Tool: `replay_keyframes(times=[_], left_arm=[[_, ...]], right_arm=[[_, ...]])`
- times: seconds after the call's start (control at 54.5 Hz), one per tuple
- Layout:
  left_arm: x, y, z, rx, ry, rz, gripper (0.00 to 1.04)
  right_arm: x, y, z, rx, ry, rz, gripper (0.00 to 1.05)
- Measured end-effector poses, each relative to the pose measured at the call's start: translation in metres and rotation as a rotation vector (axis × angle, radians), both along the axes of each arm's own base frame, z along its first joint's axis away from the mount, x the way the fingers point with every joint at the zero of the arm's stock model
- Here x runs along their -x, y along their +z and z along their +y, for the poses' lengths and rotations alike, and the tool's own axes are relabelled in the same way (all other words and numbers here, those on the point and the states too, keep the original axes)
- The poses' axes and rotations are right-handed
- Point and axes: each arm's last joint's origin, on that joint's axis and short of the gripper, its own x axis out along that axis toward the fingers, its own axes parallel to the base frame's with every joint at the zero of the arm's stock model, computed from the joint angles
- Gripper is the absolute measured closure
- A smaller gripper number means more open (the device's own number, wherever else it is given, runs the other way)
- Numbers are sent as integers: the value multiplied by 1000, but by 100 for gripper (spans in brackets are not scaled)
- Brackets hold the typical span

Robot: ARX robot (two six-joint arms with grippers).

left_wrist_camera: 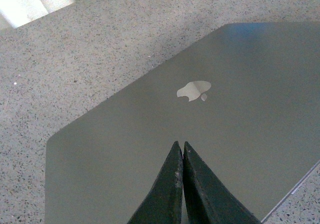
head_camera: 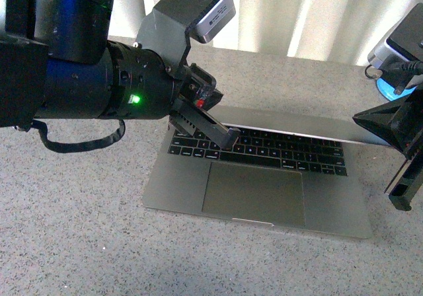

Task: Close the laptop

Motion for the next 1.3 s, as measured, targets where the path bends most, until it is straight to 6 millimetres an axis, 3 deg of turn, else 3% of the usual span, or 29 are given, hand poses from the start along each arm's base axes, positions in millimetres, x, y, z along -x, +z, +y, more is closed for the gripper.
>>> replay_keyframes(times=[0.789, 1.302], left_arm=[[22, -23, 1, 69, 46, 69, 101], [25, -44, 0, 109, 57, 148, 101]], right_arm=[[11, -17, 1, 15, 15, 40, 104], [11, -26, -3, 24, 13, 67, 104]])
